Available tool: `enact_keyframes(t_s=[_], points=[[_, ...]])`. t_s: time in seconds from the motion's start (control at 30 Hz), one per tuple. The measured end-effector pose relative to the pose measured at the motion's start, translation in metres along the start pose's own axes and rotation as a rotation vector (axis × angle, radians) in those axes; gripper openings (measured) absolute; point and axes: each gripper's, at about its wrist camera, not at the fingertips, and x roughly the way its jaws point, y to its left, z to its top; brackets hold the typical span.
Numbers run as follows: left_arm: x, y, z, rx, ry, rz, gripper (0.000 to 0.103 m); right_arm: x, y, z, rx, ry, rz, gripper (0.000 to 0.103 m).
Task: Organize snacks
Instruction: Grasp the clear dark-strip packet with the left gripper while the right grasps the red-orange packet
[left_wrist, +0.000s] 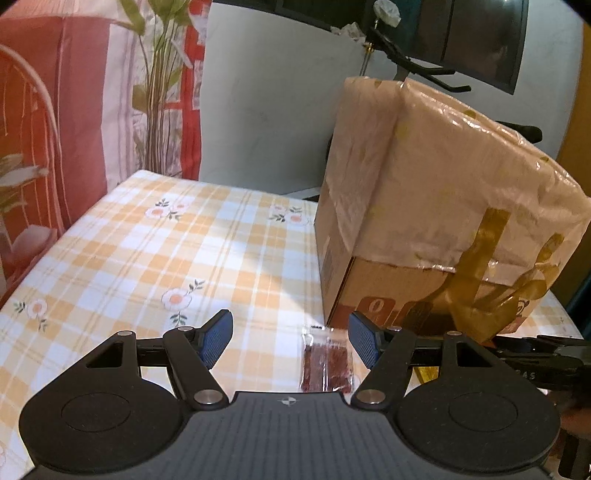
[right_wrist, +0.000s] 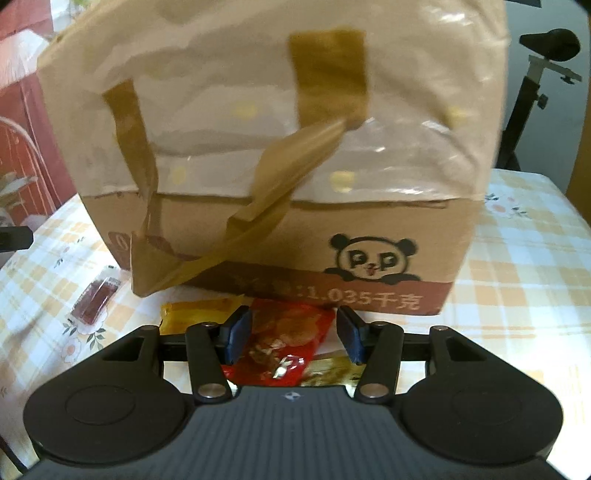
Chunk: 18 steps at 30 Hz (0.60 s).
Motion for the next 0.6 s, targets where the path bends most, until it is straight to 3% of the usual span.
enact_keyframes(t_s=[0.33, 0.6], points=[[0.002, -0.012, -0.012, 0.008, 0.034, -0.011, 0.071, -0.005, 0.008, -0.015, -0.070, -0.009, -0.003, 0.060], [0.007, -0.021, -0.025, 0.033, 0.082, -0.006, 0.071, -0.017, 0.015, -0.035, -0.108, -0.049, 0.068, 0.048]])
